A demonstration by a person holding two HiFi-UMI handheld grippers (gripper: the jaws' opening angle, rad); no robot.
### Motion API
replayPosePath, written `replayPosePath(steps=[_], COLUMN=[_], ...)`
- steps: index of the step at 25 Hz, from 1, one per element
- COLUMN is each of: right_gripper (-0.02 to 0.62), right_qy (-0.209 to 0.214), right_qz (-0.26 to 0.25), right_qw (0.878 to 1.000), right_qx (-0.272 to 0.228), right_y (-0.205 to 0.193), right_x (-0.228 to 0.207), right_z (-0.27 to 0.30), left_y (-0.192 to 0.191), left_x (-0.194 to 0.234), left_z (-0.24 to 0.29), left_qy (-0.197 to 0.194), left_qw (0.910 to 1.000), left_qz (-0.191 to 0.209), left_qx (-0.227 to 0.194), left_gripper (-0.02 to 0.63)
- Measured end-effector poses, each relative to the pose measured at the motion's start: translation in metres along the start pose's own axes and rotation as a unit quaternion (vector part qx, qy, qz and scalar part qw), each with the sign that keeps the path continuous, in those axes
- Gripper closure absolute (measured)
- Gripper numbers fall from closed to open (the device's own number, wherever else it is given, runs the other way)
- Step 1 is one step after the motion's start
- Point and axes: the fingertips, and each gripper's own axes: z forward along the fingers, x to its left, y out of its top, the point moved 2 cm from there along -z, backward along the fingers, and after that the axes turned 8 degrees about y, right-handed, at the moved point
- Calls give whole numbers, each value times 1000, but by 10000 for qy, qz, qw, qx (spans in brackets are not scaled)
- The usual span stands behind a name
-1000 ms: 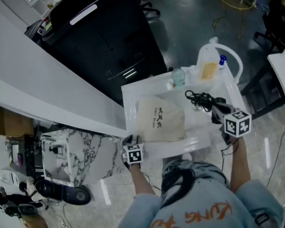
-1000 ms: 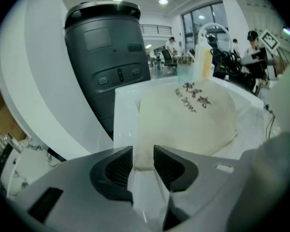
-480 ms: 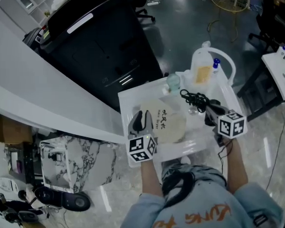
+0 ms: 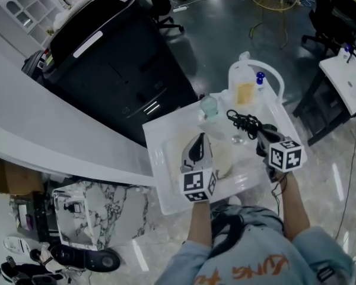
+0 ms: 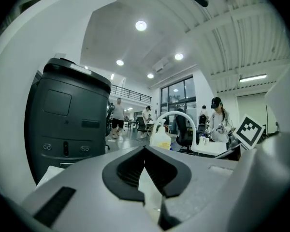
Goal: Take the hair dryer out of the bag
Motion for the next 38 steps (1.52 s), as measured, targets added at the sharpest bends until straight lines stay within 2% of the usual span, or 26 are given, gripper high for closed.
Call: replayPosePath(steps=[5,14,18,21,28,32,33,35,36,37,38], right_gripper=[572,571,571,571,571,569,569,568,568,559,579], right_qy=[-267,-375,-387,-485,-840,-879,-968,-1355,-1431,-1291,-1016], right_qz=[333,282,66,90,249,186,158,225,258,263,275], right_qw=[9988,9940,9880,9829,9705,9669,9624,9423,9385,9470,9615], right_qx=[221,984,1495,1775,2248,2388,2532,3052,3133,2930,2540], right_y=[-14,-44,-65,-82,-124,-139,-144,-161,-165,-162,-152], right_x=[-18,-46,-51,-57,-72,-74,-76,-82,-82,-79,-73], right_z=[11,61,86,101,129,141,141,128,126,132,142], left_y=[-28,-50,-60,-62,-70,-73,-74,-75,-75,-75,-73], left_x=[2,16,25,25,38,42,42,42,43,43,43], left_z=[-5,-13,-13,-10,-11,-11,-12,-13,-13,-13,-11], left_qy=[54,157,239,201,266,280,268,252,245,235,218], left_qw=[9992,9973,9959,9959,9943,9936,9934,9931,9930,9931,9933], left_qz=[-126,-79,-104,-113,-182,-162,-159,-156,-149,-141,-132], left_qx=[368,714,861,877,1013,1083,1102,1136,1145,1143,1127], left_gripper=[604,604,604,604,604,604,604,604,604,604,604])
